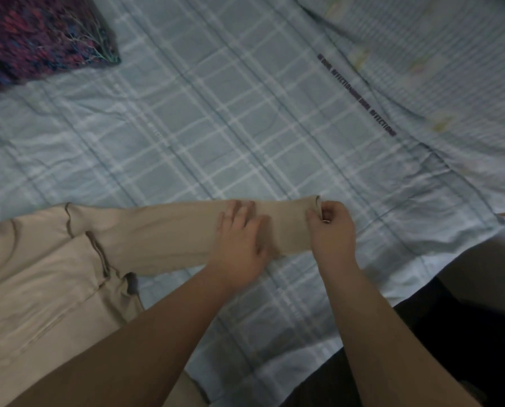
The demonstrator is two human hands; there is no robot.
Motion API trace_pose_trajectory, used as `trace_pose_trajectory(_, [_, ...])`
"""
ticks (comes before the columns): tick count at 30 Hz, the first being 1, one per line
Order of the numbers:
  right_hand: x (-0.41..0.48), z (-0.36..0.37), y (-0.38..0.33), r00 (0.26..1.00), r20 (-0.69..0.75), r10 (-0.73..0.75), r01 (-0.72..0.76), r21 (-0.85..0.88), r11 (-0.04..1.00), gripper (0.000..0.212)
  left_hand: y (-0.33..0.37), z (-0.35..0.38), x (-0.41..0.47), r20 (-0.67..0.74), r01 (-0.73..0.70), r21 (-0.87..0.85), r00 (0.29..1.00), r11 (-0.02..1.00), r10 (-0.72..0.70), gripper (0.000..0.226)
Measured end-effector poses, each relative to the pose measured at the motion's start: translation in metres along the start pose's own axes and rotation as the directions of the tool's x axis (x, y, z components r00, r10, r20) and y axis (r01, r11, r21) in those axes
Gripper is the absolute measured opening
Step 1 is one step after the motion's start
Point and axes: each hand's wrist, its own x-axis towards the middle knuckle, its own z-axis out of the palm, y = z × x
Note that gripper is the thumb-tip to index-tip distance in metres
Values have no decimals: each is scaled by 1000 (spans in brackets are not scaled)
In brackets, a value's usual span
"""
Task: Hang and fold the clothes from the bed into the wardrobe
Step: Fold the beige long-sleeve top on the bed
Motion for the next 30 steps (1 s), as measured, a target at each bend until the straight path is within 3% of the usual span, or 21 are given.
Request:
trace_pose_trajectory(1, [-9, 2, -9, 998, 40, -58, 56, 48, 997, 11, 10, -8, 0, -105, 21, -269, 993, 963, -51, 53])
trace_pose_trajectory(2, [-20, 4, -18, 988, 110, -108, 95, 113, 989, 14, 23, -18, -2, -126, 89, -549, 974, 831, -188, 40])
trace_pose_trajectory(3, [-30, 8, -23, 968, 198, -151, 115, 181, 977, 18, 34, -26, -3, -25, 185, -781, 945, 597, -325, 35])
trace_pose_trajectory(5, [-44, 16, -26, 913, 349, -212, 134, 234, 963, 20, 41, -33, -3, 249, 328, -940, 848, 94, -468, 45])
trace_pose_trajectory(6, [-50, 20, -25, 897, 377, -231, 149, 235, 961, 22, 38, -35, -5, 306, 343, -939, 809, -20, -502, 50])
trace_pose_trajectory(7, [-52, 23, -22, 902, 364, -230, 148, 238, 960, 26, 35, -37, -6, 317, 338, -939, 785, -60, -533, 53])
trace_pose_trajectory(8, [-54, 25, -21, 919, 329, -218, 133, 261, 956, 29, 29, -37, -8, 291, 344, -939, 776, -11, -560, 52])
trace_pose_trajectory(10, [-57, 27, -17, 948, 210, -237, 197, 195, 961, 27, 20, -38, -12, 187, 380, -902, 769, 202, -612, 35])
trace_pose_trajectory(12, [-60, 32, -13, 926, 182, -332, 341, -22, 940, 25, 8, -40, -17, 109, 415, -844, 752, 338, -650, 19])
trace_pose_trajectory(15, [-66, 56, -3, 793, 346, -501, 599, -299, 743, 46, -15, -59, -29, 14, 427, -790, 730, 440, -683, 21])
trace_pose_trajectory(17, [-77, 80, 0, 677, 459, -576, 732, -337, 592, 54, -39, -75, -42, -87, 404, -758, 715, 513, -693, 28])
trace_pose_trajectory(19, [-95, 106, -5, 614, 537, -578, 785, -341, 517, 58, -67, -90, -60, -225, 361, -714, 694, 600, -684, 31])
trace_pose_trajectory(24, [-158, 178, -30, 527, 627, -574, 850, -383, 362, 61, -139, -122, -125, -343, 361, -699, 588, 617, -733, 26])
trace_pose_trajectory(30, [-237, 255, -54, 427, 693, -581, 904, -330, 271, 62, -234, -153, -228, -375, 398, -758, 383, 517, -844, 34])
